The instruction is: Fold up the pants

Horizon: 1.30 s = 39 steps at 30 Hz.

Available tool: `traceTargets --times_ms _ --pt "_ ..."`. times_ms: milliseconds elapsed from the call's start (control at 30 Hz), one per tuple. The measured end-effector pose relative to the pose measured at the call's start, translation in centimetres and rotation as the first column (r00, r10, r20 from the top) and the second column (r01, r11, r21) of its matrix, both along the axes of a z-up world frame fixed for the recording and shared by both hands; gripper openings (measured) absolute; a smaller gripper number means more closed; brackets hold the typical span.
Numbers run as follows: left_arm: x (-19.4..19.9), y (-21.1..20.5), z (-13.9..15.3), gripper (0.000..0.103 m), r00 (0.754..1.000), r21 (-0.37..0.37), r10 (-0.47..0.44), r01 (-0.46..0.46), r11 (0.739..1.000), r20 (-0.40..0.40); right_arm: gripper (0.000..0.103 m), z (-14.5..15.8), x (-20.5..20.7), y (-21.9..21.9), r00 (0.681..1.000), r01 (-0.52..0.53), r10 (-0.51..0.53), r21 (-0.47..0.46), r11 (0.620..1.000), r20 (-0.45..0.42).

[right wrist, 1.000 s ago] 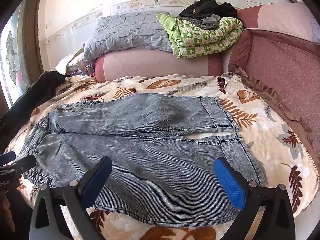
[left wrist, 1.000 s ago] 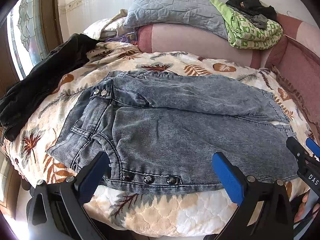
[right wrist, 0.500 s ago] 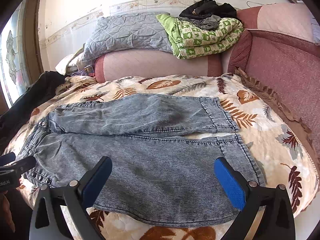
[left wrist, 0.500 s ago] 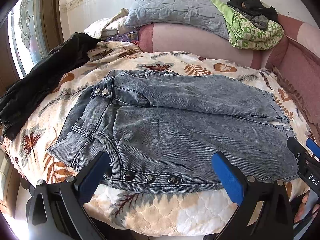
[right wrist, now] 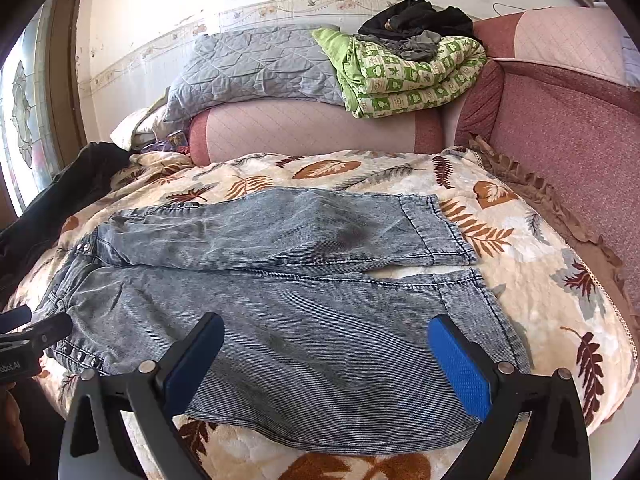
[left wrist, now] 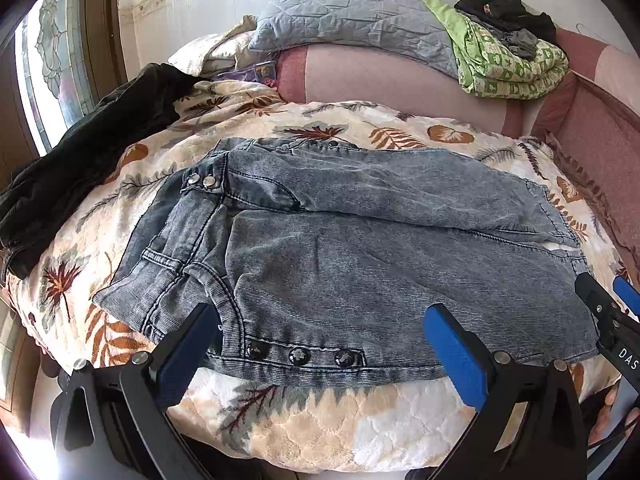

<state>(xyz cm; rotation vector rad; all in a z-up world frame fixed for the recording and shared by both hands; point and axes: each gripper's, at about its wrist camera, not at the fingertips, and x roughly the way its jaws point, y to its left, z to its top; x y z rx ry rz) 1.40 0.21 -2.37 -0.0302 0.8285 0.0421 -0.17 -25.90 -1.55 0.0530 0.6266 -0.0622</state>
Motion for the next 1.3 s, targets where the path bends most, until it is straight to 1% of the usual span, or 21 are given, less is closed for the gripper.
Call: traceTargets --times_ms 300,433,500,567,633,700,767,800,867,933,1000,1067,1100,1200,1233,1267,1300 --pt "0.1 0.0 0.0 0.103 1.0 -0.005 -0.003 0.003 1.0 -0.004 0.103 0.0 0.0 0.0 1.0 0.0 0.0 -0.001 1.0 0.0" --pt "0.4 0.3 0.0 0.103 1.0 -0.02 -0.024 0.024 1.0 -0.015 0.103 0.2 0.1 -0.2 1.0 -0.006 0.006 0.012 1.0 -0.005" --pt "0.9 0.9 0.2 0.103 0.998 -0.046 -0.053 0.052 0.998 -0.025 0.103 0.5 0.3 -0.8 1.0 -0.015 0.017 0.054 0.998 -0.023" --pt "1.9 2.2 0.5 0.103 0.997 -0.083 -0.066 0.063 0.995 -0.037 0.103 1.0 0.7 -1.9 0.998 -0.039 0.046 0.14 0.989 -0.047" --pt "3.5 3.6 0.7 0.103 0.995 -0.124 -0.083 0.075 0.989 -0.06 0.103 1.8 2.0 -3.3 0.994 -0.062 0.077 0.191 0.98 -0.076" --pt "6.0 5.2 1.0 0.103 0.991 -0.143 -0.096 0.082 0.986 -0.091 0.103 2.5 4.2 -5.3 0.989 -0.062 0.092 0.237 0.969 -0.119" --pt "8.8 6.9 1.3 0.103 0.988 -0.16 -0.1 0.08 0.984 -0.121 0.103 3.1 7.4 -8.2 0.979 -0.051 0.111 0.323 0.945 -0.169" --pt "10.0 7.8 1.5 0.103 0.989 -0.162 -0.087 0.067 0.984 -0.119 0.103 3.1 9.2 -9.7 0.974 -0.043 0.119 0.357 0.933 -0.195" --pt "12.4 9.6 1.7 0.103 0.99 -0.185 -0.093 0.072 0.98 -0.107 0.103 2.8 13.3 -12.7 0.957 0.012 0.1 0.382 0.924 -0.272" --pt "15.3 11.2 1.7 0.103 0.988 -0.204 -0.085 0.058 0.977 -0.126 0.103 1.7 17.3 -15.5 0.936 0.064 0.088 0.408 0.911 -0.342" --pt "18.0 12.9 1.3 0.103 0.987 -0.222 -0.077 0.044 0.974 -0.144 0.103 0.7 20.7 -17.9 0.919 0.121 0.061 0.427 0.896 -0.389" --pt "20.8 14.6 0.6 0.103 0.983 -0.257 -0.061 0.016 0.966 -0.171 0.103 -0.2 23.8 -19.9 0.903 0.163 0.05 0.448 0.879 -0.427" --pt "22.1 15.3 0.2 0.103 0.981 -0.275 -0.052 -0.001 0.962 -0.185 0.103 -0.6 25.1 -20.5 0.894 0.18 0.041 0.44 0.88 -0.447" --pt "25.4 17.4 -1.1 0.101 0.976 -0.33 -0.027 -0.046 0.943 -0.215 0.094 -1.3 28.4 -21.3 0.875 0.2 0.004 0.369 0.908 -0.484" --pt "26.3 17.6 -1.4 0.097 0.976 -0.338 -0.028 -0.048 0.94 -0.217 0.086 -1.7 29.3 -21.3 0.868 0.198 0.0 0.346 0.917 -0.496" --pt "27.2 17.8 -1.7 0.085 0.975 -0.345 -0.035 -0.045 0.938 -0.221 0.077 -2.1 30.3 -21.3 0.857 0.199 -0.007 0.32 0.926 -0.515" --pt "28.0 17.9 -2.1 0.077 0.972 -0.348 -0.042 -0.042 0.936 -0.23 0.071 -2.5 31.0 -21.3 0.848 0.198 -0.01 0.299 0.933 -0.53"
